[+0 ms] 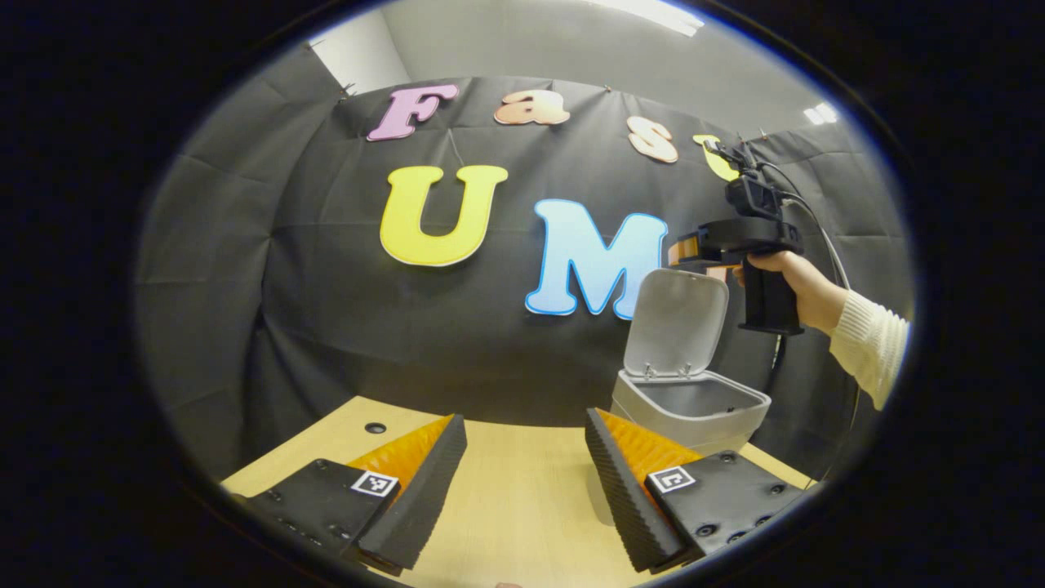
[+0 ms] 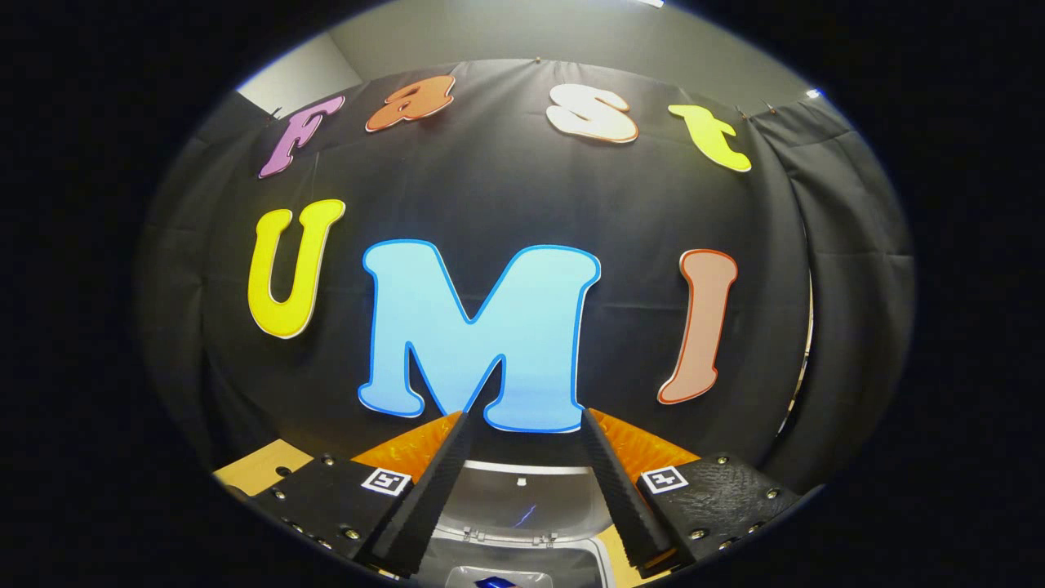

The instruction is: Press the lid of the desktop garbage bin to open it, pick up the crumpled paper on the desktop and throw it into the bin, then pick up the pop can on the desktop and drop it into the bin, and finally close the garbage bin lid.

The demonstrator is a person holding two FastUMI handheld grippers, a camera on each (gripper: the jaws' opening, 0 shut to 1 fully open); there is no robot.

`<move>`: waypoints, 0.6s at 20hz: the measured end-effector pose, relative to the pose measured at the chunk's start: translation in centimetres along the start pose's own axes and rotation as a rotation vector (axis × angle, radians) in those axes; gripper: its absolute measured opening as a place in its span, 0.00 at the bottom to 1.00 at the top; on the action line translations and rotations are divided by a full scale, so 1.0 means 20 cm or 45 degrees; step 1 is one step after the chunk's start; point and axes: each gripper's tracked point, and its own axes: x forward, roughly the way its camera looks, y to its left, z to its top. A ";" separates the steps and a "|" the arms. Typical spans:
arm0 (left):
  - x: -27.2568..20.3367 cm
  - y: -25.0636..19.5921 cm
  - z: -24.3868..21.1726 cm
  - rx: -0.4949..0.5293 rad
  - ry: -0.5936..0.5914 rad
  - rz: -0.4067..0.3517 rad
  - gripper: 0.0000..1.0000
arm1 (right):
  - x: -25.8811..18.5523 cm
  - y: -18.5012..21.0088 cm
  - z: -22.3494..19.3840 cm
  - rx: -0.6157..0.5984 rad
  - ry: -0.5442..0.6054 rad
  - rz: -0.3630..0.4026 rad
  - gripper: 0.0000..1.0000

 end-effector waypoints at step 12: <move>0.00 -0.05 0.02 0.021 -0.052 -0.051 0.95 | -0.12 0.01 -0.06 0.028 -0.008 0.006 0.88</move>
